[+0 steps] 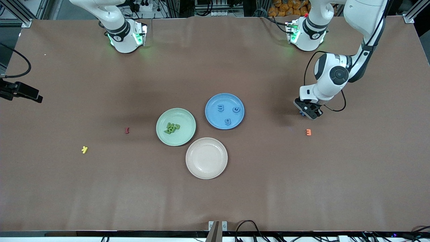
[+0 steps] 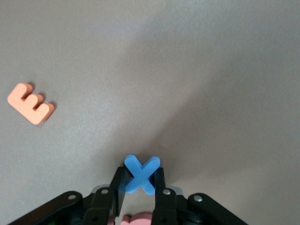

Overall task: Sort letters by color into matching plates
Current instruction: 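Lower the left gripper onto the blue X and grasp it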

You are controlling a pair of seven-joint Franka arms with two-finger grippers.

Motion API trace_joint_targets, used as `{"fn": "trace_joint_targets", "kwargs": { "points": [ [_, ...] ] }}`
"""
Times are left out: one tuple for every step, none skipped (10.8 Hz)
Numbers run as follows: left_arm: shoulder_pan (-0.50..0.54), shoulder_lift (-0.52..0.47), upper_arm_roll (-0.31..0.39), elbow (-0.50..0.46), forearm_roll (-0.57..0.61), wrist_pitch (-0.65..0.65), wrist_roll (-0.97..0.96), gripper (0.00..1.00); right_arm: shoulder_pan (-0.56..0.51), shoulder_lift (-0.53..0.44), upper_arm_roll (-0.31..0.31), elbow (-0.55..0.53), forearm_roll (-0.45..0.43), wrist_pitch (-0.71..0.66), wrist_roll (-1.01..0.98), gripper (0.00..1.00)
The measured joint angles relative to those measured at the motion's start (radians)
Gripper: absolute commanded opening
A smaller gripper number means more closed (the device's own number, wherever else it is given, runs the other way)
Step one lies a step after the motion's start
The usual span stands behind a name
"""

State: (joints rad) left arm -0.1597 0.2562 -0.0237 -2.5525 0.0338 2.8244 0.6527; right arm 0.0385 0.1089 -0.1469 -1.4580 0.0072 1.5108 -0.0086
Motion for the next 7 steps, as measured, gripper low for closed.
{"fn": "trace_joint_targets", "kwargs": {
  "points": [
    [-0.004, 0.002, -0.002, 0.008, 0.0, 0.0, -0.013, 0.0, 0.0, 0.0, 0.0, 0.0, 0.0, 0.0, 0.0, 1.0],
    [-0.011, 0.002, -0.003, 0.016, 0.0, 0.0, -0.028, 0.0, 0.001, 0.0, 0.0, -0.001, 0.0, 0.0, 0.0, 1.0],
    [-0.022, 0.002, -0.004, 0.025, 0.0, 0.0, -0.043, 0.0, 0.001, 0.0, 0.0, -0.001, 0.0, 0.0, 0.0, 1.0],
    [-0.034, 0.002, -0.006, 0.035, 0.0, 0.0, -0.065, 0.0, 0.001, 0.001, 0.0, -0.001, 0.0, 0.0, 0.0, 1.0],
    [-0.043, 0.002, -0.012, 0.044, 0.0, 0.0, -0.089, 0.0, 0.001, 0.001, 0.0, -0.001, 0.0, 0.0, 0.0, 1.0],
    [-0.055, 0.002, -0.015, 0.055, 0.0, 0.0, -0.107, 0.0, 0.001, 0.001, 0.0, -0.001, 0.0, 0.0, 0.0, 1.0],
    [-0.071, 0.003, -0.019, 0.067, 0.0, -0.01, -0.129, 0.0, 0.001, 0.001, 0.0, -0.001, 0.0, 0.0, 0.0, 1.0]
  ]
}}
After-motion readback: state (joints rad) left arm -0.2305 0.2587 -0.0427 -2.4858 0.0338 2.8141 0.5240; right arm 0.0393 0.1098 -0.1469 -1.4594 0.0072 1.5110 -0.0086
